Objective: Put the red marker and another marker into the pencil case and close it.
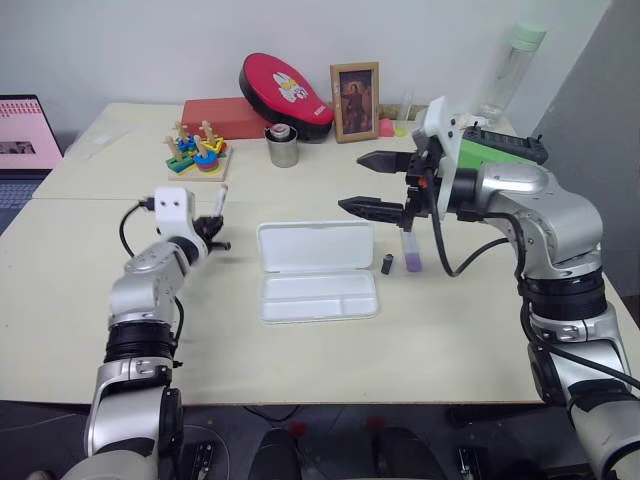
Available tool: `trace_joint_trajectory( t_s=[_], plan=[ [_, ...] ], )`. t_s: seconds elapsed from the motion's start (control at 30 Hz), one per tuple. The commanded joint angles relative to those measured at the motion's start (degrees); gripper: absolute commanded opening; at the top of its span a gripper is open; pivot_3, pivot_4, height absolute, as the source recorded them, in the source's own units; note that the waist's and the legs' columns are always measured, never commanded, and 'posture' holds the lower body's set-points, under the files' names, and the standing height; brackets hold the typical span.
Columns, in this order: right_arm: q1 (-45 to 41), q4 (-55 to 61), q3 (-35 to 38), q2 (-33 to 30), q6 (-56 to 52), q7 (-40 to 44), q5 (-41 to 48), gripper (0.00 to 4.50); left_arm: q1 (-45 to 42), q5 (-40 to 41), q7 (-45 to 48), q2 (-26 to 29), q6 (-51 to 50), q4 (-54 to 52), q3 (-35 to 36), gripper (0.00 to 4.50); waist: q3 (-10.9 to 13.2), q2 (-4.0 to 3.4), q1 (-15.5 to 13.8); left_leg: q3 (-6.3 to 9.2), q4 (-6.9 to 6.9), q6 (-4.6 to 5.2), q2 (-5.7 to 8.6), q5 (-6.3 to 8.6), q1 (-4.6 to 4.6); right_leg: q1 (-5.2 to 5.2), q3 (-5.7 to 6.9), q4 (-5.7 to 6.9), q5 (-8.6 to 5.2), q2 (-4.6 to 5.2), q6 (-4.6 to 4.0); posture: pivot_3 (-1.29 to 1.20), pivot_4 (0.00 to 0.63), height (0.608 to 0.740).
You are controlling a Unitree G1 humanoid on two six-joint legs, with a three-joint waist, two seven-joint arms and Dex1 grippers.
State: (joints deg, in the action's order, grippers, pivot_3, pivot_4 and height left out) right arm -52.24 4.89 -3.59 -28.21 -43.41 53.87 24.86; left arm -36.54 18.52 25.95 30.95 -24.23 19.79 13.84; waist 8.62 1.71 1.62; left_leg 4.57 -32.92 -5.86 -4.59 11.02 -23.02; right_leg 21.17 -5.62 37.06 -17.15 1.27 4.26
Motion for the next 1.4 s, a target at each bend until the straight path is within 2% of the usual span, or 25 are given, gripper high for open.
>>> trace_joint_trajectory(
  t_s=[0.03, 0.23, 0.33, 0.5, 0.73, 1.03, 1.4],
  plan=[
    [0.2, 2.7, 4.1, -2.7, 1.6, 0.4, 2.0, 4.50, -3.3, 5.7, 13.3, 4.2, 1.4, -12.0, -1.4, 0.47, 0.0, -0.01, -0.1, 0.00, 0.00, 0.00, 0.00, 0.00, -0.01, -0.02, 0.01, -0.04, 0.00, 0.01, 0.00, 0.00, 0.150, 0.740],
    [3.5, 4.7, 7.6, -8.5, 1.7, 1.6, 3.7, 4.50, -2.3, 5.2, 34.6, 11.2, 0.6, -22.0, -15.6, 0.47, 0.1, -0.20, 0.0, -0.04, 0.02, 0.01, 0.03, 0.01, 0.05, -0.09, -0.01, -0.07, -0.01, 0.05, 0.01, 0.00, 0.150, 0.740],
    [5.2, 5.7, 8.4, -10.4, 1.8, 1.2, 3.8, 4.50, -3.2, 3.1, 40.1, 12.8, 1.1, -21.5, -20.6, 0.47, 0.1, -0.24, 0.2, -0.03, 0.00, 0.02, 0.00, 0.01, 0.06, -0.07, -0.03, -0.04, -0.01, 0.00, 0.01, 0.00, 0.150, 0.740],
    [8.3, 9.5, 10.0, -11.9, 0.1, -1.1, 5.1, 4.50, -3.8, -4.4, 47.4, 13.8, 7.8, -15.9, -28.5, 0.47, 0.1, -0.26, 0.6, -0.03, -0.01, 0.05, 0.00, 0.01, 0.08, -0.04, -0.10, -0.03, -0.02, -0.04, 0.02, 0.00, 0.150, 0.740],
    [12.8, 14.4, 11.0, -13.4, -2.5, -4.1, 6.1, 4.50, -5.1, -11.8, 47.7, 11.7, 11.4, -9.9, -33.1, 0.47, 0.1, -0.26, 0.2, -0.03, -0.01, 0.07, 0.00, 0.02, 0.02, -0.02, -0.10, -0.08, -0.02, -0.04, 0.01, 0.00, 0.150, 0.740],
    [17.4, 18.0, 9.9, -15.9, -5.6, -4.6, 7.8, 4.50, -4.2, -13.0, 48.0, 10.2, 8.3, -10.5, -32.6, 0.47, 0.1, -0.26, 0.2, -0.02, -0.04, 0.07, 0.00, 0.02, 0.02, -0.03, -0.10, -0.05, -0.03, -0.04, 0.01, 0.00, 0.150, 0.740],
    [17.7, 18.0, 8.9, -16.8, -5.5, -3.4, 8.9, 4.50, -3.1, -13.3, 46.0, 9.7, 4.4, -12.5, -32.2, 0.47, 0.1, -0.26, 0.2, -0.02, -0.05, 0.07, 0.00, 0.02, 0.03, -0.04, -0.09, -0.05, -0.03, -0.04, 0.01, 0.00, 0.150, 0.740]
  ],
)
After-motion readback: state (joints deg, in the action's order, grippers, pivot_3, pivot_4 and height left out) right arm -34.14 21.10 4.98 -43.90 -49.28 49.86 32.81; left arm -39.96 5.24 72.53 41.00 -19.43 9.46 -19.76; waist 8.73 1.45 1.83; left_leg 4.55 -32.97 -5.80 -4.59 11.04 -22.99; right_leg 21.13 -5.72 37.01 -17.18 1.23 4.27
